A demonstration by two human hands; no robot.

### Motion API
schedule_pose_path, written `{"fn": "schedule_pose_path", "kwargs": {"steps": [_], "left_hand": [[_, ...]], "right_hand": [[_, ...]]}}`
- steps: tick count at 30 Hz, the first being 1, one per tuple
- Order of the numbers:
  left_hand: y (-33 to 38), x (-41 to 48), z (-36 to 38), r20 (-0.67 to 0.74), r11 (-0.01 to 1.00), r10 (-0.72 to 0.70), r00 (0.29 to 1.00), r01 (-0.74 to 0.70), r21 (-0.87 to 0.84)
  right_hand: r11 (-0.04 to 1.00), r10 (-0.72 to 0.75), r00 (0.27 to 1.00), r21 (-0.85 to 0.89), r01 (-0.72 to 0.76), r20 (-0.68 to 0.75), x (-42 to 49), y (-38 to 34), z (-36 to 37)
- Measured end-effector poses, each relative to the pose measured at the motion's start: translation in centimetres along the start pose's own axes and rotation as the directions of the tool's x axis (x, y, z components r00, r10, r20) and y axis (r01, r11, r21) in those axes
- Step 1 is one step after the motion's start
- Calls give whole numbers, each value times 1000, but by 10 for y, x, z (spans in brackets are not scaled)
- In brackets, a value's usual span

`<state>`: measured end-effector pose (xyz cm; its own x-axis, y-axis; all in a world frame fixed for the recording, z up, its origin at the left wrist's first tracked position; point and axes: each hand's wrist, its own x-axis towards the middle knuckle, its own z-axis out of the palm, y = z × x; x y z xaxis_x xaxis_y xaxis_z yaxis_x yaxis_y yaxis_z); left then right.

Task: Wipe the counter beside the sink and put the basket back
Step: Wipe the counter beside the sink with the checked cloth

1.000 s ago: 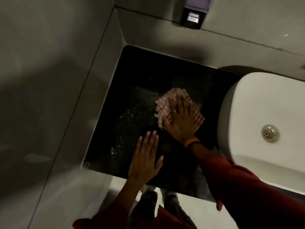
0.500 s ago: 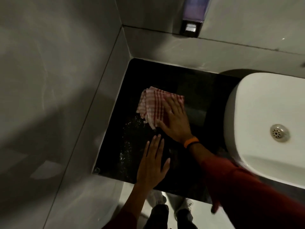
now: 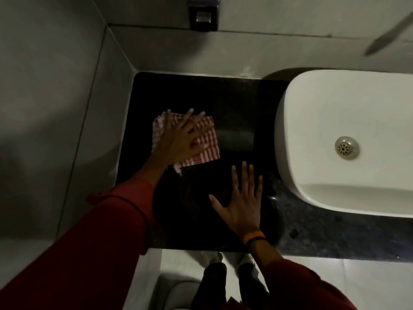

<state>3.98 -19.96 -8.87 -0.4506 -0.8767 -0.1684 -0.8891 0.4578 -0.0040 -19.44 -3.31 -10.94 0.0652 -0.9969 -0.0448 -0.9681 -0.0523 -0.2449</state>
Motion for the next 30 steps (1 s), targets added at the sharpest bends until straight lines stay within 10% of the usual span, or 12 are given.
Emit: {"fn": "schedule_pose_path", "kwargs": {"steps": [8, 21, 25, 30], "left_hand": [[11, -71, 20, -41, 875, -472, 881, 462, -145], [123, -188, 36, 176, 260, -931, 319, 921, -290], [166, -174, -1, 444, -119, -890, 106, 885, -450], [157, -183, -28, 669, -483, -700, 248, 526, -700]], "right_hand": [[1000, 6, 1000, -12, -6, 7, -1, 0, -1], [1000, -21, 999, -6, 21, 25, -4, -1, -2], [999, -36, 998, 28, 34, 48, -9, -5, -12], [909, -390, 920, 147, 389, -27, -47, -56, -7]]}}
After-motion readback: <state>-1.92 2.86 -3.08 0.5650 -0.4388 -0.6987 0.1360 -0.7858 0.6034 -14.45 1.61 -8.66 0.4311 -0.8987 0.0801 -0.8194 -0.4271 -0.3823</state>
